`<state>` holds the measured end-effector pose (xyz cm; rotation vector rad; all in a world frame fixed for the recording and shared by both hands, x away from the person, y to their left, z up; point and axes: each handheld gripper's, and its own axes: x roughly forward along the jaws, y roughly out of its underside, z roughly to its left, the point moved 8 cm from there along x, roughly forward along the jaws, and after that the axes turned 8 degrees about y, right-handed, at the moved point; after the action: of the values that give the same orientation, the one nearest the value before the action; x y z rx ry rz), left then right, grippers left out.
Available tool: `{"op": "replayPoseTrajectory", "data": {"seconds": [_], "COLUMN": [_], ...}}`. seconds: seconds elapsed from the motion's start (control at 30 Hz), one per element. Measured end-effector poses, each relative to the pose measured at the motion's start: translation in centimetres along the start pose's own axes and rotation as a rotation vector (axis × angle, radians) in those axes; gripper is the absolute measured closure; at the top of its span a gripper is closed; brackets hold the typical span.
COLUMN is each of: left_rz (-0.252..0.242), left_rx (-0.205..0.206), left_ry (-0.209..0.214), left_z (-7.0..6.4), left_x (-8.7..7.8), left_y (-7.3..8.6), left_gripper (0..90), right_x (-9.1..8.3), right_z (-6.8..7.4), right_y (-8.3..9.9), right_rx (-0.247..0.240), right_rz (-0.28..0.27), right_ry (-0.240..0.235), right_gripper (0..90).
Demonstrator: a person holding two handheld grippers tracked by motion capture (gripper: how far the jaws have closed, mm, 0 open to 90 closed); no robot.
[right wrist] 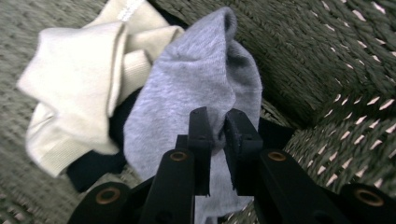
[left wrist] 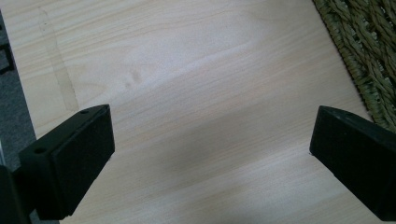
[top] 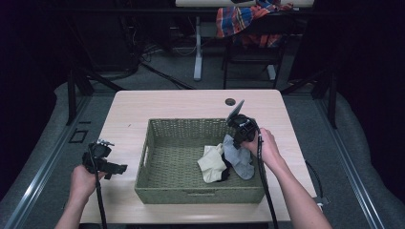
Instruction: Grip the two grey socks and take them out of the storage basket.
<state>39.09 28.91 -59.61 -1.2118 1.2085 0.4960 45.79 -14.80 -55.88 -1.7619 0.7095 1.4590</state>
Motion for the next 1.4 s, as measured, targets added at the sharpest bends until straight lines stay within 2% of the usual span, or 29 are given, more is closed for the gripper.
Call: {"op": "replayPoseTrajectory", "data": {"seconds": [0.13,0.17,0.33,0.43,0.47,0.5,0.63,0.7,0.97,1.13,1.4], "left_rz": [0.0,0.0,0.001,0.004,0.004,0.004,0.003,0.004,0.004,0.007,0.007], "left_rx": [-0.003,-0.002,-0.002,-0.003,-0.005,-0.005,-0.005,-0.005,-0.005,-0.002,-0.005], "left_ry": [0.004,0.003,0.003,0.004,0.003,0.003,0.001,0.001,-0.001,-0.009,-0.013], "left_z": [0.0,0.0,0.0,0.1,0.1,0.1,0.1,0.1,0.1,-0.1,0.1], "left_x": [0.0,0.0,0.0,0.0,0.0,0.0,0.0,0.0,0.1,0.0,0.0], "left_y": [0.0,0.0,0.0,0.0,0.1,0.1,0.1,0.1,0.0,0.1,0.1], "left_gripper": [0.1,0.1,0.1,0.1,0.1,0.1,0.1,0.1,0.1,0.1,0.1], "right_x": [-1.7,-2.1,-4.0,-4.9,-5.1,-5.5,-6.8,-7.1,-8.0,-8.8,-10.3], "right_z": [0.1,0.3,0.8,1.1,1.4,1.2,1.1,1.2,1.4,1.4,1.3], "right_y": [0.0,-0.1,-0.2,-0.2,-0.4,-0.3,-0.2,-0.2,-0.1,-0.2,-1.1], "right_rx": [-0.027,-0.016,-0.047,-0.053,-0.029,-0.051,-0.052,-0.037,-0.058,-0.058,-0.043], "right_rz": [-0.018,-0.036,-0.073,-0.092,-0.118,-0.11,-0.129,-0.147,-0.161,-0.148,-0.19], "right_ry": [-0.013,-0.018,-0.019,-0.037,-0.051,-0.049,-0.056,-0.053,-0.07,-0.062,-0.083], "right_gripper": [84.9,85.2,85.9,86.2,86.2,86.3,86.3,86.4,86.5,86.6,86.9]}}
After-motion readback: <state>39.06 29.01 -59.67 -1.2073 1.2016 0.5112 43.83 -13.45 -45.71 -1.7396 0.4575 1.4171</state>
